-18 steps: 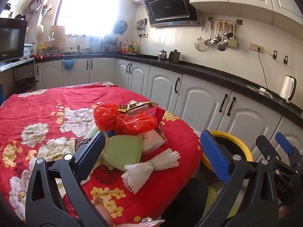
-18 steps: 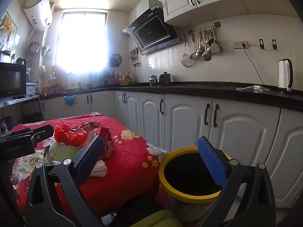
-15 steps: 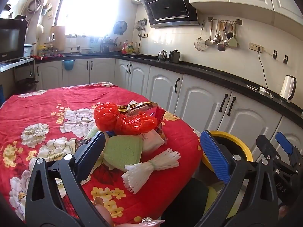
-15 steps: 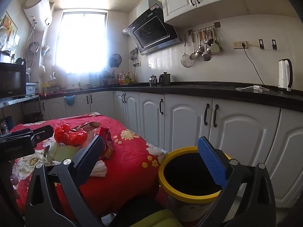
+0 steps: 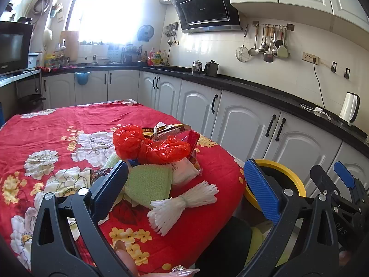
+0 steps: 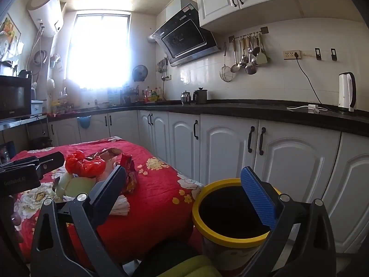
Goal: Collect trash
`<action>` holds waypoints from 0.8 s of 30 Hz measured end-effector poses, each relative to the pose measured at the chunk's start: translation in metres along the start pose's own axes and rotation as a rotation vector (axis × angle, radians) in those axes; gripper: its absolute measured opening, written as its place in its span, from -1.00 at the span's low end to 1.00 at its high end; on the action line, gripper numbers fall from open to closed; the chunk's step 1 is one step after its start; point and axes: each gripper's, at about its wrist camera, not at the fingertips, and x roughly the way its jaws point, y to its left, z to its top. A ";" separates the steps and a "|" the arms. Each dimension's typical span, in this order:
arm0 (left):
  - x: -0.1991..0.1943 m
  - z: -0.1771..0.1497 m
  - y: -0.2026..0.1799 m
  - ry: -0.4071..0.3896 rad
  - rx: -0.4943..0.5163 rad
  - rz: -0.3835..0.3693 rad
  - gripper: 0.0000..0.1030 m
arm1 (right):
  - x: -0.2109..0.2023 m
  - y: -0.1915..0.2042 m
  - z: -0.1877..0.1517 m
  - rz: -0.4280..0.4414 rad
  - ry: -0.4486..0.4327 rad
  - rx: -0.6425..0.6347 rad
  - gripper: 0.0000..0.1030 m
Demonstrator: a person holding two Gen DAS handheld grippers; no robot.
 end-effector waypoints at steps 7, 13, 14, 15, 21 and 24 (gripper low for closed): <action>0.000 0.001 0.000 0.004 0.002 -0.003 0.79 | 0.000 0.001 -0.001 0.002 0.001 -0.002 0.88; 0.000 0.001 0.000 0.004 0.003 -0.003 0.79 | -0.001 -0.001 0.000 0.003 0.001 -0.001 0.88; 0.000 0.001 0.000 0.003 0.003 -0.002 0.79 | 0.000 0.001 -0.001 0.001 0.001 -0.003 0.88; 0.000 0.001 0.000 0.002 0.003 -0.002 0.79 | 0.000 0.001 -0.001 0.002 0.002 -0.003 0.88; 0.000 0.001 0.000 0.002 0.003 -0.001 0.79 | 0.001 -0.001 -0.002 0.002 0.002 -0.002 0.88; 0.000 0.001 0.001 0.005 0.003 -0.001 0.79 | 0.002 -0.001 -0.002 0.002 0.005 -0.002 0.88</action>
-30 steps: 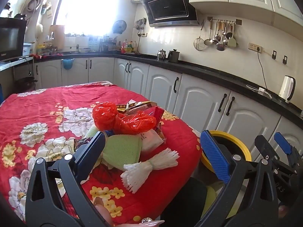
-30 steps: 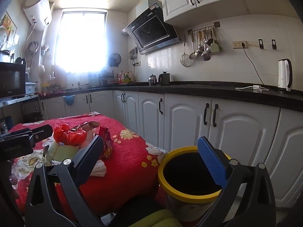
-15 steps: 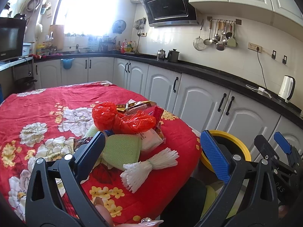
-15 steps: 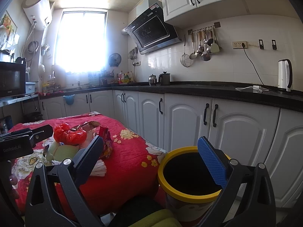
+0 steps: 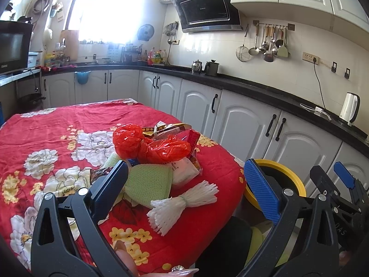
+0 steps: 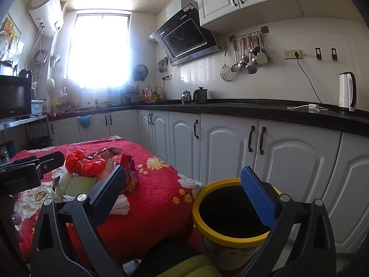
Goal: Collect trash
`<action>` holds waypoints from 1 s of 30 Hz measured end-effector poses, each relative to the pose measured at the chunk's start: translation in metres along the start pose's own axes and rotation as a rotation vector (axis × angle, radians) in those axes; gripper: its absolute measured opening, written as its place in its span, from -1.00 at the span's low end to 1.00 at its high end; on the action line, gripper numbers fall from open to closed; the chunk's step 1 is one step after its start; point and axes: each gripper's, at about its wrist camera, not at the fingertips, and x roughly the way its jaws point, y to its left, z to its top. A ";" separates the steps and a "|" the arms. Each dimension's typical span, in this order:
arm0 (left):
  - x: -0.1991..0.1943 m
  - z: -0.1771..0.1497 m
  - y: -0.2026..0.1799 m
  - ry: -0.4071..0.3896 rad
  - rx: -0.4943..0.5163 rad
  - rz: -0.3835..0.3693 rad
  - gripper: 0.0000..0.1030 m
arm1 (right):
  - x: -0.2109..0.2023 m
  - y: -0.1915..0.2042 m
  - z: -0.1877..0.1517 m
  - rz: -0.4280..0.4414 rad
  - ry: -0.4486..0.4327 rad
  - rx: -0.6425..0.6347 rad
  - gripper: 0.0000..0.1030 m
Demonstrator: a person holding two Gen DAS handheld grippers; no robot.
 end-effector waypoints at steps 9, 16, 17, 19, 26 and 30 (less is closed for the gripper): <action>0.002 -0.003 0.001 0.005 -0.006 0.001 0.79 | 0.001 0.003 -0.003 0.000 0.004 -0.004 0.88; 0.005 -0.003 0.007 0.012 -0.026 0.014 0.79 | 0.006 0.008 -0.005 0.017 0.019 -0.015 0.88; 0.006 -0.003 0.009 0.013 -0.031 0.019 0.79 | 0.008 0.009 -0.005 0.022 0.024 -0.019 0.88; 0.008 -0.002 0.012 0.016 -0.040 0.028 0.79 | 0.011 0.013 -0.005 0.041 0.035 -0.029 0.88; 0.014 0.004 0.031 0.024 -0.082 0.069 0.79 | 0.020 0.028 -0.004 0.118 0.078 -0.072 0.88; 0.014 0.008 0.043 0.021 -0.106 0.093 0.79 | 0.027 0.038 -0.001 0.160 0.100 -0.074 0.88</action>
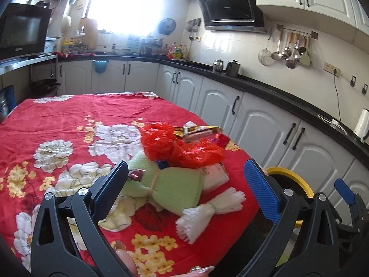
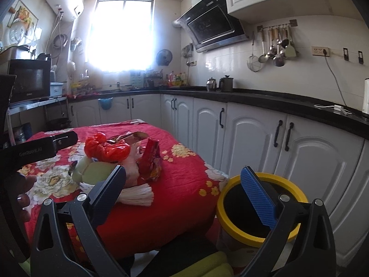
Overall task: Collect trash
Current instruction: 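Grasp the red plastic bag with the left tool while the right tool grasps the white foam net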
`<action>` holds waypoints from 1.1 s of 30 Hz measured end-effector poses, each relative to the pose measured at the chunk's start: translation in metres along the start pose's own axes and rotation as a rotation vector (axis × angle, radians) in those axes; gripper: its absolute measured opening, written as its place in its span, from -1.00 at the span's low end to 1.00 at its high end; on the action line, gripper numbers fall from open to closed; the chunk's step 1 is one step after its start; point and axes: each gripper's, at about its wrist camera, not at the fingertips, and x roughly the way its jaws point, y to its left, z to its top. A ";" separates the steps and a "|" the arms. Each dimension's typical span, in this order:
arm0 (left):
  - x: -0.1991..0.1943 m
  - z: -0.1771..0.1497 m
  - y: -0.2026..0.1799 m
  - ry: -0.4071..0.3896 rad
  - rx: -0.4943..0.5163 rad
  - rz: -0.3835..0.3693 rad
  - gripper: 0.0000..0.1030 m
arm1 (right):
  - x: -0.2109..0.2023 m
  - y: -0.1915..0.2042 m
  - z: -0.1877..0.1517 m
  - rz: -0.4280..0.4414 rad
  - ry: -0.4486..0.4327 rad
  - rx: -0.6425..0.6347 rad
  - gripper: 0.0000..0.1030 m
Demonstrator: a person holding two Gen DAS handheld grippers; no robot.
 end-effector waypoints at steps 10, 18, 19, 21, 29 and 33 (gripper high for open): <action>0.010 0.016 0.030 0.003 -0.060 0.049 0.79 | 0.036 0.022 0.014 0.119 0.069 -0.011 0.88; 0.037 0.034 0.050 0.049 -0.104 0.018 0.79 | 0.081 0.028 0.008 0.179 0.179 -0.020 0.88; 0.042 0.038 0.053 0.059 -0.110 0.013 0.79 | 0.090 0.029 0.005 0.193 0.212 -0.014 0.88; 0.051 0.042 0.056 0.070 -0.113 0.010 0.79 | 0.104 0.031 0.000 0.215 0.266 -0.004 0.88; 0.093 0.049 0.067 0.184 -0.130 -0.018 0.79 | 0.146 0.038 -0.024 0.268 0.424 0.018 0.53; 0.110 0.048 0.073 0.231 -0.159 -0.040 0.79 | 0.157 0.034 -0.030 0.288 0.461 0.046 0.36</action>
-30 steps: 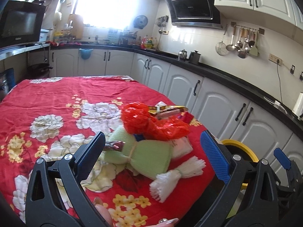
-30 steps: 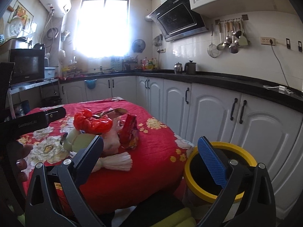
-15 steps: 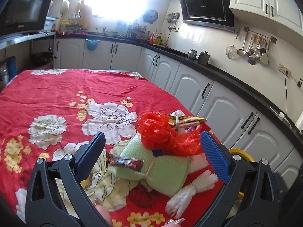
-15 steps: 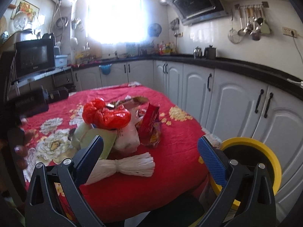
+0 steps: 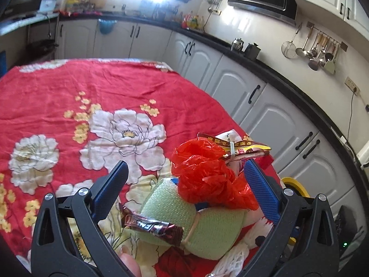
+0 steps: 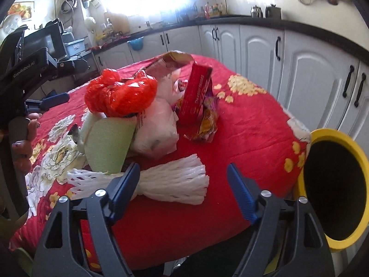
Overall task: Collect trash
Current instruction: 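Grasp the red plastic bag with the left tool while the right tool grasps the white foam net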
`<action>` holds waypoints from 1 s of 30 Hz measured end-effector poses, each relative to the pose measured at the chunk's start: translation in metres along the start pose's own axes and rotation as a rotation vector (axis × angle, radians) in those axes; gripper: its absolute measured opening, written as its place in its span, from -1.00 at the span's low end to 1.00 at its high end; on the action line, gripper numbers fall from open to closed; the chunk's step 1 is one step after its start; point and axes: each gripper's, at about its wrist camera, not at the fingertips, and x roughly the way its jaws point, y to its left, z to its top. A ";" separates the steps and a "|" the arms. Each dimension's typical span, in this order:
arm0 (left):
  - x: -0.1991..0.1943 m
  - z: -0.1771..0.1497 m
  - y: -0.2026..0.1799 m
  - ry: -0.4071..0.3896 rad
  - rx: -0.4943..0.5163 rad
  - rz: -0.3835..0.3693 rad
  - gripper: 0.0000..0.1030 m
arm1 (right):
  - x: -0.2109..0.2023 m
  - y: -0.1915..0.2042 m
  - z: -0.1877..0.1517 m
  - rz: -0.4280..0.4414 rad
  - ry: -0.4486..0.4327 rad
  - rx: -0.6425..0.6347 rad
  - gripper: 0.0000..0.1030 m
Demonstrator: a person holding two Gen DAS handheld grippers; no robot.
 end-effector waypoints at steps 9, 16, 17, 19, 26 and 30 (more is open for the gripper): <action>0.019 0.007 -0.003 0.051 -0.008 -0.071 0.65 | 0.010 -0.012 -0.007 0.088 0.067 0.054 -0.16; 0.030 0.000 -0.008 0.102 -0.004 -0.066 0.10 | 0.002 -0.016 -0.014 0.109 0.065 0.041 -0.55; 0.030 -0.002 -0.009 0.106 0.002 -0.062 0.01 | 0.001 -0.016 -0.015 0.109 0.060 0.036 -0.57; 0.031 -0.004 -0.011 0.107 0.020 -0.056 -0.12 | -0.002 -0.014 -0.015 0.106 0.054 0.025 -0.61; 0.028 -0.008 -0.019 0.095 0.072 -0.043 -0.49 | -0.014 -0.012 -0.014 0.093 0.023 0.007 -0.64; 0.019 -0.009 -0.022 0.070 0.090 -0.056 -0.63 | -0.021 -0.013 -0.013 0.085 0.005 0.009 -0.65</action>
